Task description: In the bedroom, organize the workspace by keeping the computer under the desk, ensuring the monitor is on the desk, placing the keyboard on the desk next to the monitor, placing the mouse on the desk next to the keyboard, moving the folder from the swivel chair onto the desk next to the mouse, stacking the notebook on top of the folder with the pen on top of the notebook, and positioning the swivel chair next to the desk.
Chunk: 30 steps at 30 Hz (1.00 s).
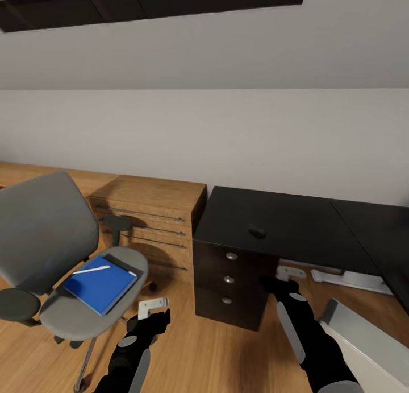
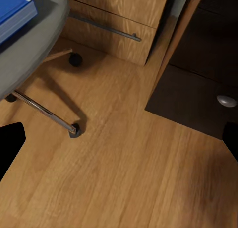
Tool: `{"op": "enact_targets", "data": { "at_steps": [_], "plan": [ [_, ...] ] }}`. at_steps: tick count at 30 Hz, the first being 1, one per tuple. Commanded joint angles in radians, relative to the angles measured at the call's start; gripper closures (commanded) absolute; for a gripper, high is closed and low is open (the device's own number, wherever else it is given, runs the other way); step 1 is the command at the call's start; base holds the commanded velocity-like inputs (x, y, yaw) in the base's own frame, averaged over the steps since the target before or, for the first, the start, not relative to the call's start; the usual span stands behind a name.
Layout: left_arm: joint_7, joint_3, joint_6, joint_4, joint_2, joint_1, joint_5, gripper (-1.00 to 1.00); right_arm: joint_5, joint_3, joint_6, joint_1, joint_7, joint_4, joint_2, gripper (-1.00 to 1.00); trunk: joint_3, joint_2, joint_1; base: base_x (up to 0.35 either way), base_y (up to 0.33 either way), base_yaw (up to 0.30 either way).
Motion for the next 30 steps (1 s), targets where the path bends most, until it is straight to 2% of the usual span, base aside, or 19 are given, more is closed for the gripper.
{"op": "enact_targets", "data": {
  "at_steps": [1, 3, 9, 19, 30],
  "plan": [
    [0.009, -0.001, 0.003, -0.002, 0.000, -0.001, 0.009, -1.00, -0.010, 0.002, 0.002, -0.001, -0.009, -0.001, 0.005, -1.00, -0.001, -0.001, 0.000, 0.097, 0.000, 0.000],
    [0.009, -0.001, 0.003, -0.005, 0.000, -0.001, 0.010, -1.00, -0.010, 0.001, 0.003, 0.000, -0.010, 0.000, 0.003, -1.00, -0.001, -0.001, 0.000, 0.191, 0.000, 0.000],
    [0.009, -0.001, 0.003, -0.011, 0.000, -0.001, 0.011, -1.00, -0.012, 0.000, -0.004, 0.000, -0.012, -0.003, -0.027, -1.00, -0.001, -0.001, 0.000, 0.281, 0.000, 0.000],
    [0.008, -0.002, 0.001, -0.013, 0.000, -0.001, 0.010, -1.00, -0.011, 0.002, -0.063, 0.000, -0.013, -0.006, -0.029, -1.00, -0.001, -0.001, 0.000, 0.294, 0.000, 0.000],
    [0.008, -0.002, 0.001, -0.013, 0.001, -0.001, 0.010, -1.00, -0.011, 0.002, -0.062, 0.000, -0.013, -0.007, -0.029, -1.00, -0.001, -0.001, 0.000, 0.237, 0.000, 0.000]
  ]
}}
